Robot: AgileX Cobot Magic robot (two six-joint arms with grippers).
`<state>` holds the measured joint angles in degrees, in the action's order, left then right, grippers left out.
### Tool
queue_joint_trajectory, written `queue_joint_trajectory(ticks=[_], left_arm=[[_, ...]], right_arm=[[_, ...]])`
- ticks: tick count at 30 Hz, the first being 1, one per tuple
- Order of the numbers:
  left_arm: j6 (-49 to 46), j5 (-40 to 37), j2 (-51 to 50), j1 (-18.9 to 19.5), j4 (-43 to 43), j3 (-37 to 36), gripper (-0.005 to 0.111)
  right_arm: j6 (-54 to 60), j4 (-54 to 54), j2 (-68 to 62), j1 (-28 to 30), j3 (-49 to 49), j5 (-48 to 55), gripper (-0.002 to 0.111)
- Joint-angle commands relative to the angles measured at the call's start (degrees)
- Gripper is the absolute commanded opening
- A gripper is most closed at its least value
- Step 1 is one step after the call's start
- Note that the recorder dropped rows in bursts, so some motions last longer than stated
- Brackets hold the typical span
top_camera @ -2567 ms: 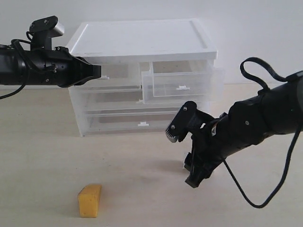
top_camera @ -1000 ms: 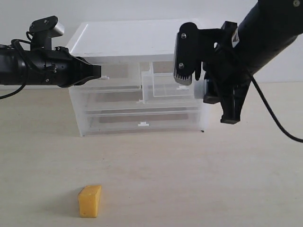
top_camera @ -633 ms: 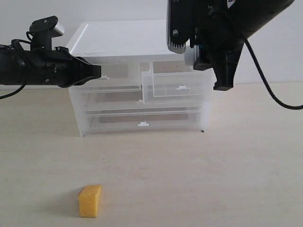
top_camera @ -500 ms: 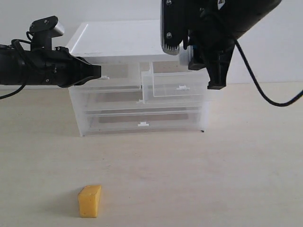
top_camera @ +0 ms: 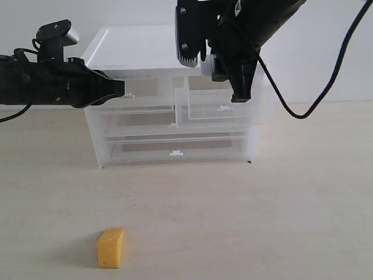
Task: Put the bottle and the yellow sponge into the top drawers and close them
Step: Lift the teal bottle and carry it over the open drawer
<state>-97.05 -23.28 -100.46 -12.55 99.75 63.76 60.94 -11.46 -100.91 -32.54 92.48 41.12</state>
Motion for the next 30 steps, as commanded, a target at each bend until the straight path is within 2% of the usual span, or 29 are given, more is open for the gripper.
queue_joint_trajectory(ticks=[1,11,30], left_arm=[[-0.4,-0.5,0.1,-0.1,0.2,-0.1,0.004],[-0.4,-0.5,0.1,-0.1,0.2,-0.1,0.004],[-0.4,-0.5,0.1,-0.1,0.2,-0.1,0.004]], right_arm=[[0.7,-0.3,-0.9,0.0,0.7,-1.4,0.000],[0.6,-0.9,-3.8,0.0,0.7,-1.7,0.000],[0.4,2.5,-3.6,0.0,0.7,4.0,0.000]])
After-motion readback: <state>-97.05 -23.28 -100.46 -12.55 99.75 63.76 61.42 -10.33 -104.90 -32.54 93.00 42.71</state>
